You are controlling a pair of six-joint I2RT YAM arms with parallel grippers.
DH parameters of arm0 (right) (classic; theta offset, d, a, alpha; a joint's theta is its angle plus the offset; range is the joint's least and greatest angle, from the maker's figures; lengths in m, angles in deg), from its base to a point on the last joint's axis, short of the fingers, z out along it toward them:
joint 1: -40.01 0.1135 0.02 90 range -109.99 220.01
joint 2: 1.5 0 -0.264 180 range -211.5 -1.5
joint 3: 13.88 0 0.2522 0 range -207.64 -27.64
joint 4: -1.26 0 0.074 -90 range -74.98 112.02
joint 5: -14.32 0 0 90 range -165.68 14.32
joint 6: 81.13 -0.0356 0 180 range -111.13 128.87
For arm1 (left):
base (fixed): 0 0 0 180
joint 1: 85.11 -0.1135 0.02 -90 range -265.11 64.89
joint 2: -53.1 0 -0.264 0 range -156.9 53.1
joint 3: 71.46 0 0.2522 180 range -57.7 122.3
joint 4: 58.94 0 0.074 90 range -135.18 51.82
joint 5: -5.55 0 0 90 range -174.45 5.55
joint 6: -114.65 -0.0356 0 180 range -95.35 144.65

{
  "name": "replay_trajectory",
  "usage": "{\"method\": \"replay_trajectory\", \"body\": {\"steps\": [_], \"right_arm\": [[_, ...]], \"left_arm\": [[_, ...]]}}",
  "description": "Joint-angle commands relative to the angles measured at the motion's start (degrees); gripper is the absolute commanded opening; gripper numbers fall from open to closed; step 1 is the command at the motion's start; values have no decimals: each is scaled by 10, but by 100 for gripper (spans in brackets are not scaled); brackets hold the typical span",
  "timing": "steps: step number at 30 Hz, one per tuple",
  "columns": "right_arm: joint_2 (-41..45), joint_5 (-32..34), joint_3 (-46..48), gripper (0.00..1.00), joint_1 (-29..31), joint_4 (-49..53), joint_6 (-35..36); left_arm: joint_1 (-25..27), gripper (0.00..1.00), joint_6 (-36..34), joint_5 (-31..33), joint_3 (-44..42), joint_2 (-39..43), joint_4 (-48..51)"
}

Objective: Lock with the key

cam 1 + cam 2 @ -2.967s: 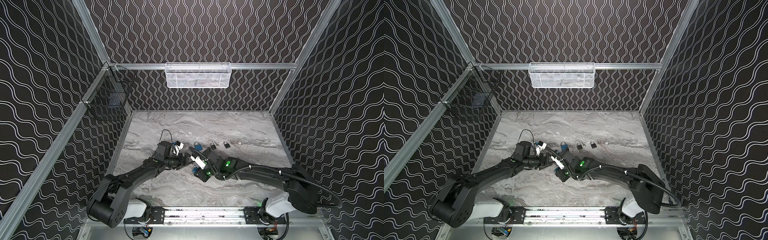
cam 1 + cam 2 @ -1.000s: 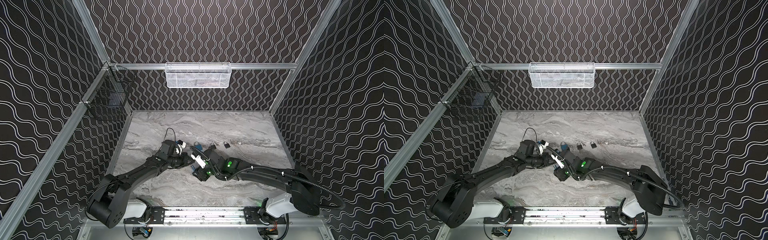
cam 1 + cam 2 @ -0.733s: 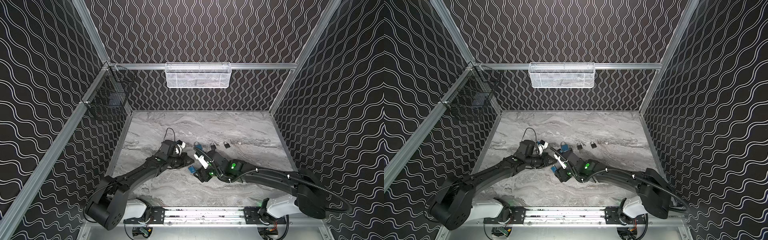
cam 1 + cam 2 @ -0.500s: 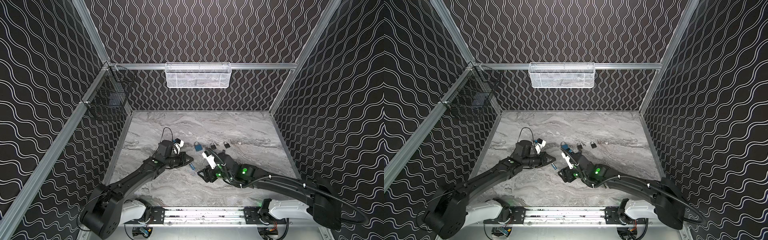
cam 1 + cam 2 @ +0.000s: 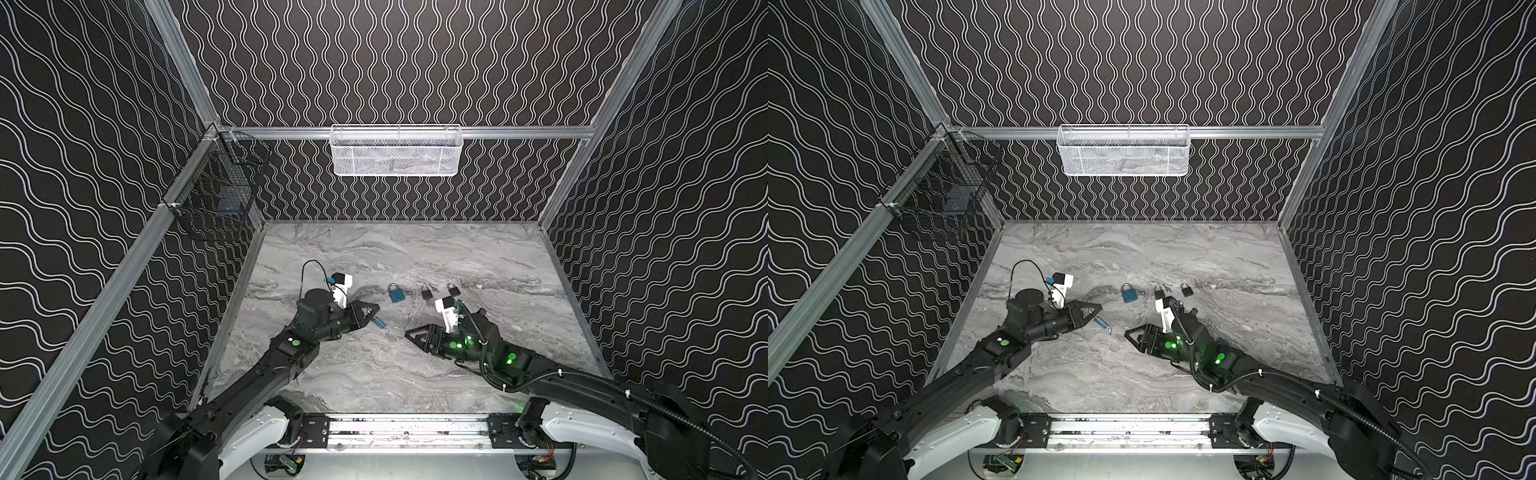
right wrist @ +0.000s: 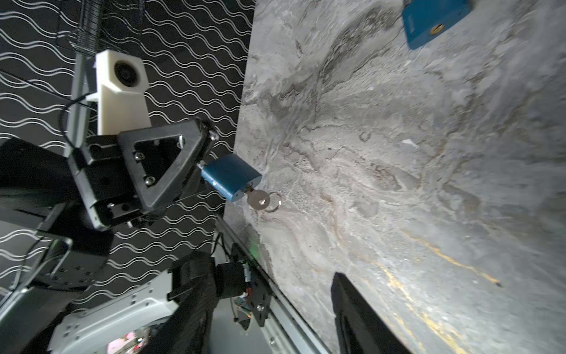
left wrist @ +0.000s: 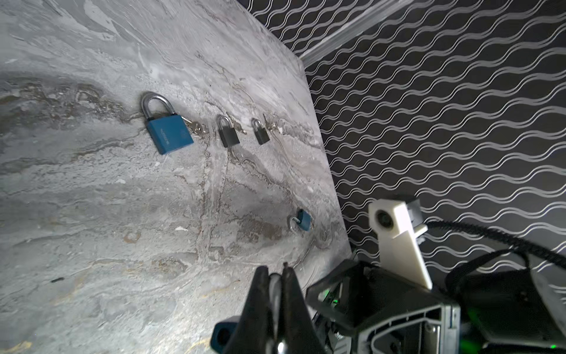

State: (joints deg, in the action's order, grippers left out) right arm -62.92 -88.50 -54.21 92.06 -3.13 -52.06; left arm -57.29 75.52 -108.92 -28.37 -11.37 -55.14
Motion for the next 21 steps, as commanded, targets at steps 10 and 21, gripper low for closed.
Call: {"method": "replay_trajectory", "body": {"steps": [10, 21], "right_arm": [[-117, -93, 8, 58, 1, -276, -152], [-204, -113, -12, 57, -2, -384, -201]], "left_arm": [[11, 0, 39, 21, -13, -6, -99], [27, 0, 65, 31, -37, -5, -148]]}}
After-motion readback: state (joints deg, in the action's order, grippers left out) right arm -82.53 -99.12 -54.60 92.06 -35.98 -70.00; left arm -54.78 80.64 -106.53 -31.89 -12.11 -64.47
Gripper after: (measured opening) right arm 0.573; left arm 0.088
